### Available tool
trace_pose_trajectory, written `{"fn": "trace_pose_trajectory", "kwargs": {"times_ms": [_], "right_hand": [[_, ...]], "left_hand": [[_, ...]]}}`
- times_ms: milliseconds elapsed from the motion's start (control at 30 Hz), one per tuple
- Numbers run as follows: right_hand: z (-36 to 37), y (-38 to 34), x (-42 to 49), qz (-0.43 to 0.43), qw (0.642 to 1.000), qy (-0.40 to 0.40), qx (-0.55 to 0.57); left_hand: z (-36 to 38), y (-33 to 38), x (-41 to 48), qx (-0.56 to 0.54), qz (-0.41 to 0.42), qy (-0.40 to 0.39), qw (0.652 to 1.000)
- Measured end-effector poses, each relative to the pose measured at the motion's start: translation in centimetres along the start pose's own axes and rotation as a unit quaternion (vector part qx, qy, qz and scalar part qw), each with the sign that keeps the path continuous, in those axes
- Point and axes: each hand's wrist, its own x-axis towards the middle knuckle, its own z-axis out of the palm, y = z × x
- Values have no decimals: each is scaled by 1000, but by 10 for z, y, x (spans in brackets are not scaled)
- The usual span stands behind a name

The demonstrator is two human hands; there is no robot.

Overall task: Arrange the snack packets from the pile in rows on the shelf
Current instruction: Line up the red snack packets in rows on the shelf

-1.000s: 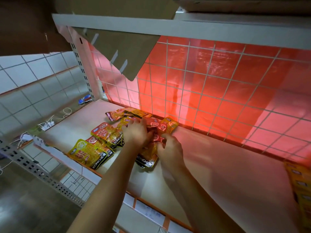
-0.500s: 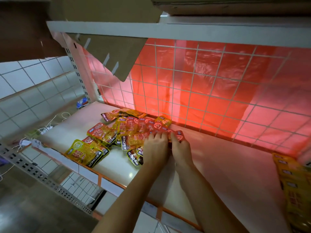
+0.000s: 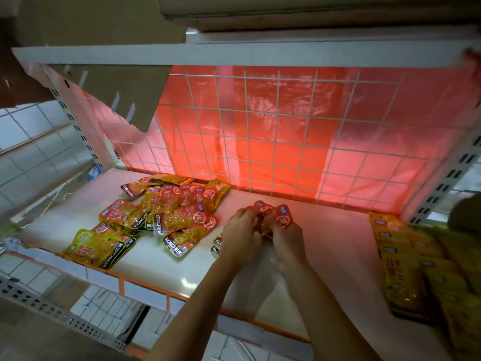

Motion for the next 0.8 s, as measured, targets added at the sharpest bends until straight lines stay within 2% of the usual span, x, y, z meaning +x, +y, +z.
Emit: {"fn": "trace_pose_trajectory", "kwargs": {"times_ms": [100, 200, 333, 600, 800], "right_hand": [[-8, -3, -3, -4, 998, -9, -61], [-13, -9, -4, -7, 998, -4, -69], [-15, -7, -3, -4, 1000, -3, -15], [-35, -2, -5, 0, 998, 40, 52], [-62, -3, -8, 9, 998, 39, 51]], "left_hand": [[7, 0, 4, 75, -54, -9, 996], [8, 0, 5, 168, -91, -19, 981], [7, -3, 5, 170, -138, 17, 976], [14, -4, 2, 174, -122, 80, 974], [28, 8, -6, 223, -140, 65, 963]]}}
